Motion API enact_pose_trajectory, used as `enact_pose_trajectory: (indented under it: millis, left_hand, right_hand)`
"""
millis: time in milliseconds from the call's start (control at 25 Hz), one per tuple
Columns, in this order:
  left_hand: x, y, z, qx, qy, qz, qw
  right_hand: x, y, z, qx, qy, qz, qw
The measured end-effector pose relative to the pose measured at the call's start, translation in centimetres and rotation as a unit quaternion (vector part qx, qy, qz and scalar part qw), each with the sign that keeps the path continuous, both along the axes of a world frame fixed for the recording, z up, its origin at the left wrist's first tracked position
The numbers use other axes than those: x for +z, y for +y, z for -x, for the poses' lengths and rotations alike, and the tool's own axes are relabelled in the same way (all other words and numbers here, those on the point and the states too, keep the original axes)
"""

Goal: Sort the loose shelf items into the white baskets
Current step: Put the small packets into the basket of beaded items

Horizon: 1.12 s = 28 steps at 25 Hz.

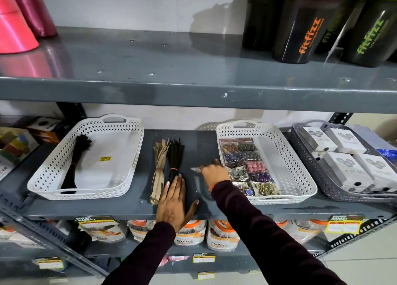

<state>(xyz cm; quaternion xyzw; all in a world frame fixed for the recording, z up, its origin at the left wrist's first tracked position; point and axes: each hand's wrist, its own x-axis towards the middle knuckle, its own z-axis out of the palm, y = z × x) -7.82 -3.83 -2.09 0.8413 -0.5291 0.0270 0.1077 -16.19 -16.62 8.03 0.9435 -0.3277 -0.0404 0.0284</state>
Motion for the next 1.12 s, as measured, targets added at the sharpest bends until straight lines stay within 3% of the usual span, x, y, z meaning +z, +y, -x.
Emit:
enact_pose_trajectory:
  millis: [200, 280, 400, 480, 680, 840, 1120]
  left_hand:
    - [-0.2, -0.1, 0.0, -0.009, -0.010, -0.001, 1.000]
    - [-0.1, -0.1, -0.1, -0.008, -0.005, -0.007, 1.000]
    - [-0.1, 0.0, 0.0, -0.010, 0.002, -0.014, 1.000]
    - [0.1, 0.0, 0.0, -0.008, 0.003, -0.014, 1.000]
    - [0.2, 0.0, 0.0, -0.007, 0.012, -0.021, 1.000]
    - [0.6, 0.2, 0.2, -0.009, 0.017, -0.021, 1.000]
    - [5.1, 2.1, -3.5, 0.061, -0.041, 0.100, 0.992]
  right_hand:
    - [2.9, -3.3, 7.0, -0.119, -0.209, 0.117, 0.964]
    - [1.9, -5.7, 9.8, -0.203, -0.158, 0.020, 0.966]
    - [-1.7, -8.3, 11.4, -0.240, -0.072, -0.137, 0.958]
    - [-2.8, -8.8, 11.1, -0.224, -0.006, -0.171, 0.960]
    - [-2.4, -8.7, 10.8, -0.222, 0.058, -0.171, 0.958]
    - [-0.1, -7.5, 9.4, -0.219, -0.024, -0.108, 0.969]
    - [4.7, -3.2, 3.4, -0.082, -0.192, -0.075, 0.975]
